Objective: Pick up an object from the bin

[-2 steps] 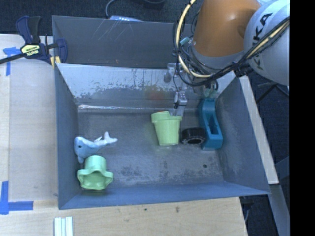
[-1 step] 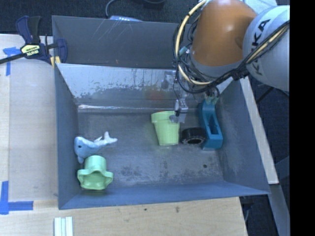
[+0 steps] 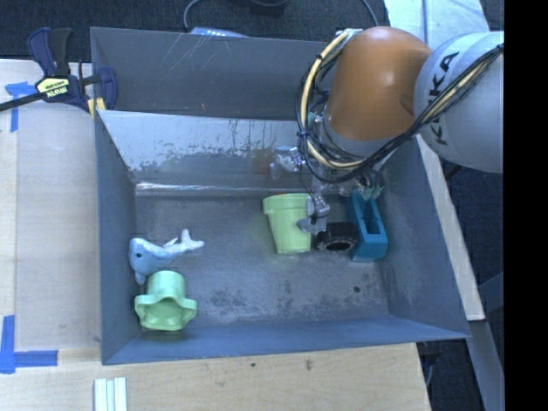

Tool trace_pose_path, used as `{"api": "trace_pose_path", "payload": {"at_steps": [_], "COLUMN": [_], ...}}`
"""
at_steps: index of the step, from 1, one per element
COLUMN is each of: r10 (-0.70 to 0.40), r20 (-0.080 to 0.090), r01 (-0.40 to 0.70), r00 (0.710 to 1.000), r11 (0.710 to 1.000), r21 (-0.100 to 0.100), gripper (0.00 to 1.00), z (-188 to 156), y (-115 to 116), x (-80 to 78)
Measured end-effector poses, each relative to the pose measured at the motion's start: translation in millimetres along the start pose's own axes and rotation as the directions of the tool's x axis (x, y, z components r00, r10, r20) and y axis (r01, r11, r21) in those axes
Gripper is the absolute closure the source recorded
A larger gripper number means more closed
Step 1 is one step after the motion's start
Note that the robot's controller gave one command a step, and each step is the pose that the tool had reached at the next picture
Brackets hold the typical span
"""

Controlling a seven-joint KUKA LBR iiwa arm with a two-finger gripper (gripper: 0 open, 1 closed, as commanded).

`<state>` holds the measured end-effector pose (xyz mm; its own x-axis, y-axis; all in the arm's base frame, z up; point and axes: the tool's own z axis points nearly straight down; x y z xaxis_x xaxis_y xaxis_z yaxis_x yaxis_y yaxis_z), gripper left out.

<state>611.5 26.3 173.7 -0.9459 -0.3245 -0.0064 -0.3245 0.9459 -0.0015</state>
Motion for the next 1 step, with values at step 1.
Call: {"api": "trace_pose_path", "payload": {"at_steps": [1], "r10": [-0.059], "r20": [0.004], "r01": [0.059], "r00": [0.998], "r11": [0.998], "r21": [0.001], "gripper": [0.00], "z": [30.0], "y": [-2.5], "x": [1.2]}}
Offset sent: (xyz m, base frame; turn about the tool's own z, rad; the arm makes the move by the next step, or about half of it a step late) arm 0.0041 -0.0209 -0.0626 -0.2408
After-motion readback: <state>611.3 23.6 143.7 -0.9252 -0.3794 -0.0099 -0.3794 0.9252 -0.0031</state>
